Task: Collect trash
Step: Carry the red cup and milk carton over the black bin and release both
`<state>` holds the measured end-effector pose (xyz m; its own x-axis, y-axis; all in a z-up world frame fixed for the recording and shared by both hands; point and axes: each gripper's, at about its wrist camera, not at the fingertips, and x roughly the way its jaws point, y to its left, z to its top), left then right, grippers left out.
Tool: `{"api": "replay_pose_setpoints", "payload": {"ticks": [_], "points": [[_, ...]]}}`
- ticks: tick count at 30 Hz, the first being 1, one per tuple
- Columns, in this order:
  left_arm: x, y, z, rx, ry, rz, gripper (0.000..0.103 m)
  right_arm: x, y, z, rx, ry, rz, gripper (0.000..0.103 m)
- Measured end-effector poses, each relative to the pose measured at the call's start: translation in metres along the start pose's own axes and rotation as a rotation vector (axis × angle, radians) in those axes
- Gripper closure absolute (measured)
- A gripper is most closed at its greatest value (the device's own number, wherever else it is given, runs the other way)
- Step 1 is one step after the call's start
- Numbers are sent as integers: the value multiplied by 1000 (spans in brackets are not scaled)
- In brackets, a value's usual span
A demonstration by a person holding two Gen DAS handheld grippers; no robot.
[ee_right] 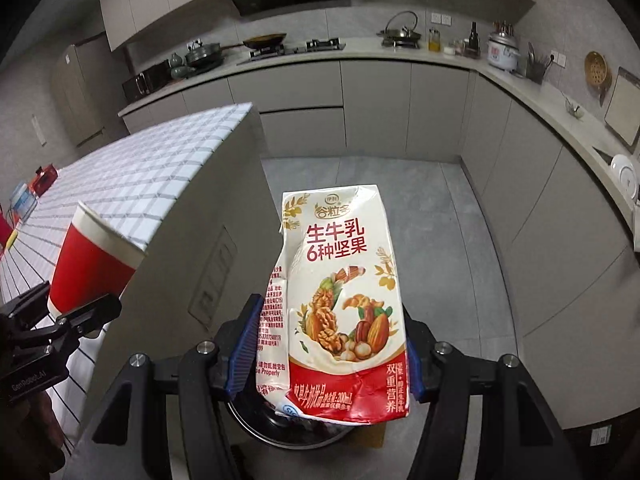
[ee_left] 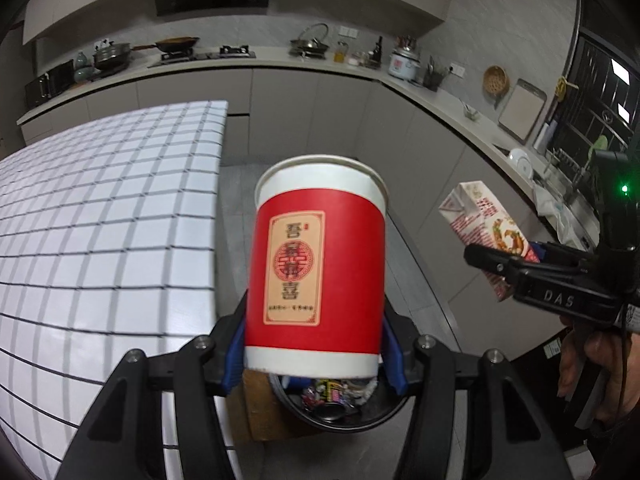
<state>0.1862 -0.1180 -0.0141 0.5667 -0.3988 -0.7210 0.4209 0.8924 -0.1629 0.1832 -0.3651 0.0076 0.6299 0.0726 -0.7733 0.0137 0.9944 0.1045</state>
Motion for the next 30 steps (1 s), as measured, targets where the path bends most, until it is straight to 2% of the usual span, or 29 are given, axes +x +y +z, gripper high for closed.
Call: {"api": "replay_pose_setpoints", "payload": {"ticks": [8, 17, 30], "points": [[36, -25, -29, -24, 94, -9, 46, 26, -18, -34, -22, 79, 21, 41], [60, -27, -53, -68, 161, -25, 46, 64, -32, -70, -79, 172, 35, 41], [96, -28, -78, -92, 257, -13, 46, 129, 6, -99, -298, 270, 102, 41]]}}
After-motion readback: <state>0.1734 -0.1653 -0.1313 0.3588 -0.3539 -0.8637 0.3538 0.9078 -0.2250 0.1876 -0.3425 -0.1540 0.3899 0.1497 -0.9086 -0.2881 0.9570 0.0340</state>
